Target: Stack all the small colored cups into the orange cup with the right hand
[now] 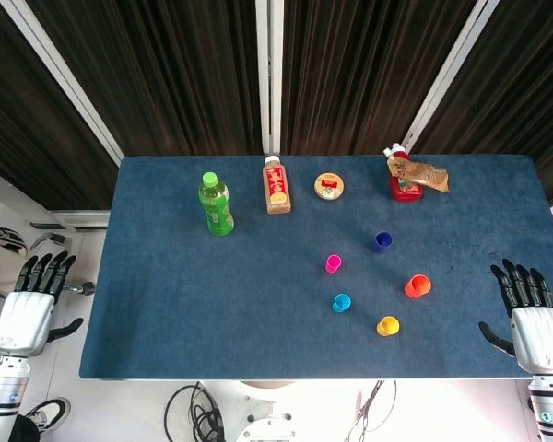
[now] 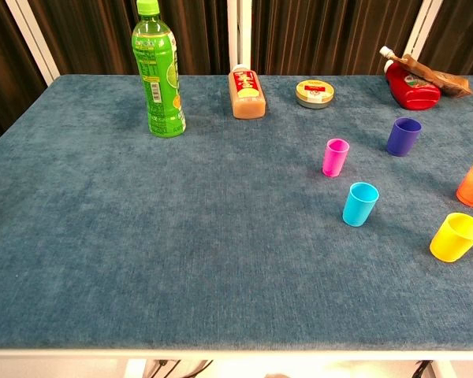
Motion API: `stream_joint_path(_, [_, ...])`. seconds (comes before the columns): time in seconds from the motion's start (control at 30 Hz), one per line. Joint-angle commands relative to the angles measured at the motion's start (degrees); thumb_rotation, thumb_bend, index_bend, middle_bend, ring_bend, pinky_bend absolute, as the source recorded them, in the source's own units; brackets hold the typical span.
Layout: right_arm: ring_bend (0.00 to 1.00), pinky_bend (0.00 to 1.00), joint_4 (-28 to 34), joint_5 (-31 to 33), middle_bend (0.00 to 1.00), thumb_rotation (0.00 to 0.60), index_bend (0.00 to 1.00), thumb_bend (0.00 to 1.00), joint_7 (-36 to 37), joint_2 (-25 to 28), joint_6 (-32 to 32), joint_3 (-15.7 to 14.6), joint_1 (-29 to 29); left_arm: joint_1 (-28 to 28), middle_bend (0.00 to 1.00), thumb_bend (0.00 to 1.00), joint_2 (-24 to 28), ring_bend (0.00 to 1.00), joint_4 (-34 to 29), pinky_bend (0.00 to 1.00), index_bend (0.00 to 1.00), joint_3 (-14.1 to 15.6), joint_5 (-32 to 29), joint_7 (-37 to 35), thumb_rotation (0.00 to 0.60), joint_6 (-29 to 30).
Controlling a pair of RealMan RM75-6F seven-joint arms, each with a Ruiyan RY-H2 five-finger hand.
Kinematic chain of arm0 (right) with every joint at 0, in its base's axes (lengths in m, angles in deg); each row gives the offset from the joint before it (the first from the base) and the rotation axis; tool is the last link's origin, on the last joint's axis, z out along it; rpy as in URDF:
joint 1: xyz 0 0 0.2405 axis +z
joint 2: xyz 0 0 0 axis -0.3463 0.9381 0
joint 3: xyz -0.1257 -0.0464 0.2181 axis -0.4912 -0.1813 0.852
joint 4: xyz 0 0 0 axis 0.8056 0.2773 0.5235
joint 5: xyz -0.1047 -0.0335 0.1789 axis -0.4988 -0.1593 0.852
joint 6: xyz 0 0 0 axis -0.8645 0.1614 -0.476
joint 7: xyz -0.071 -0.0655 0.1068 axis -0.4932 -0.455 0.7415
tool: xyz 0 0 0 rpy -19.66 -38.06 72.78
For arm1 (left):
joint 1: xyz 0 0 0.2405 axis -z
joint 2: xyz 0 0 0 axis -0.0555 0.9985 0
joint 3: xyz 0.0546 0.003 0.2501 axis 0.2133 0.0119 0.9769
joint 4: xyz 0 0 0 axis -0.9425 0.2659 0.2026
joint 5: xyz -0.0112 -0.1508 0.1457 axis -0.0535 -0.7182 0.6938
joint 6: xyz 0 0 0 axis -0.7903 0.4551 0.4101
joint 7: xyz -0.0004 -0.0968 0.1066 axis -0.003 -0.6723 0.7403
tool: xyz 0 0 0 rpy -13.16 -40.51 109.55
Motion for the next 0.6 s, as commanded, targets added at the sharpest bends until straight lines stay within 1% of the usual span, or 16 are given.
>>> stream_joint_path(0.03, [0.0, 0.0, -0.3, 0.0, 0.0, 0.6, 0.0, 0.13, 0.0, -0.2, -0.3, -0.1, 0.1, -0.3, 0.03, 0.03, 0.0, 0.0, 0.0, 0.0, 0.02, 0.2, 0.0, 0.1, 0.6, 0.2])
stream_joint_path(0.23, [0.0, 0.0, -0.7, 0.6, 0.0, 0.6, 0.0, 0.13, 0.1, 0.1, -1.1, 0.4, 0.5, -1.0, 0.03, 0.03, -0.1, 0.0, -0.2, 0.0, 0.02, 0.6, 0.2, 0.0, 0.6, 1.1])
stream_joint_path(0.37, [0.0, 0.0, 0.6, 1.4, 0.0, 0.6, 0.0, 0.13, -1.1, 1.3, -2.1, 1.4, 1.4, -1.1, 0.03, 0.03, 0.1, 0.0, -0.6, 0.0, 0.02, 0.7, 0.5, -0.4, 0.6, 1.3])
stream_joint_path(0.53, [0.0, 0.0, 4.2, 2.7, 0.0, 0.6, 0.0, 0.13, -5.8, 4.0, -5.3, 4.3, 4.9, -0.8, 0.03, 0.03, 0.0, 0.0, -0.3, 0.0, 0.02, 0.5, 0.8, -0.8, 0.6, 1.3])
stream_joint_path(0.6, [0.0, 0.0, 6.1, 4.1, 0.0, 0.6, 0.0, 0.13, -7.9, 5.1, -8.1, 6.2, 7.5, -0.8, 0.03, 0.03, -0.3, 0.0, 0.0, 0.0, 0.02, 0.5, 0.8, -1.1, 0.6, 1.3])
